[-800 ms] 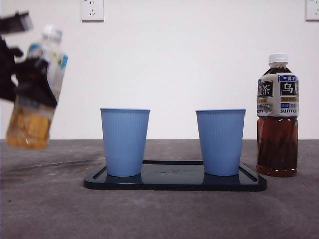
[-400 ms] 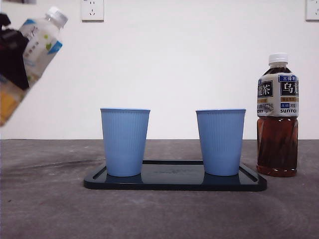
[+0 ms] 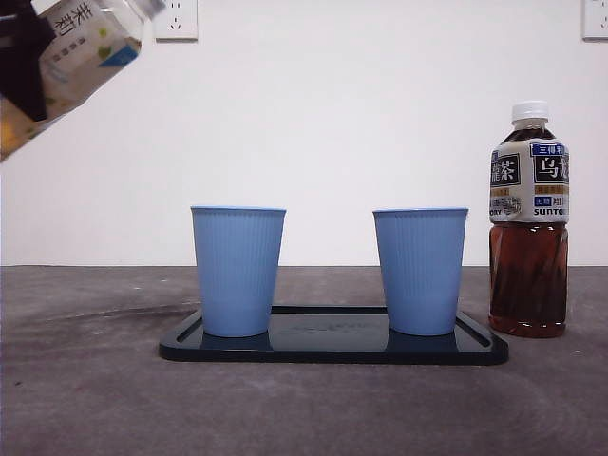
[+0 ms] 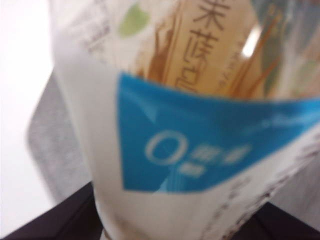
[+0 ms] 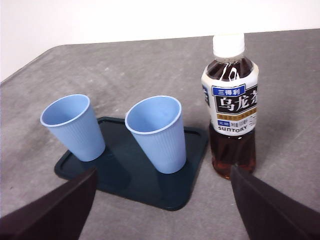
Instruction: Pour the drink into the cup
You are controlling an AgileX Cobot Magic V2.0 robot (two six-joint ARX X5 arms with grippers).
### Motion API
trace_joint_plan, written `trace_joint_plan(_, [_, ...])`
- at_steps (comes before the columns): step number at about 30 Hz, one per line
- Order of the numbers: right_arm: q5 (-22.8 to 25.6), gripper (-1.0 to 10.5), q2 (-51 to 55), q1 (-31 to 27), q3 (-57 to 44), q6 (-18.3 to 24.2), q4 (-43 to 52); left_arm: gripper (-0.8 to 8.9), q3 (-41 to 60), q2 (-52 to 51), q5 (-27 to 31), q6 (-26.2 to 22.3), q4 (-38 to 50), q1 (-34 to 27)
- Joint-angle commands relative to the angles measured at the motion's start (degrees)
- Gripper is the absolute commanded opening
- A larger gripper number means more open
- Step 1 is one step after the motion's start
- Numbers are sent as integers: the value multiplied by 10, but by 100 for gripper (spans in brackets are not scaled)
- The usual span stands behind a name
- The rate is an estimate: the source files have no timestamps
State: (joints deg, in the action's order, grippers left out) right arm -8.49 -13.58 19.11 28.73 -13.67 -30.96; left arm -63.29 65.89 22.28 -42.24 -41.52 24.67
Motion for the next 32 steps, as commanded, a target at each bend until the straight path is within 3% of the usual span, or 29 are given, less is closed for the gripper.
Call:
trace_joint_plan(1, [-7, 423, 0, 3, 7, 7, 2, 271, -20, 12, 72, -53, 6, 21])
trace_joint_plan(12, [-10, 423, 0, 3, 7, 9, -5, 238, -20, 76, 172, -93, 9, 80])
trace_joint_plan(32, [-12, 423, 0, 3, 7, 12, -8, 220, -20, 125, 240, -162, 49, 110])
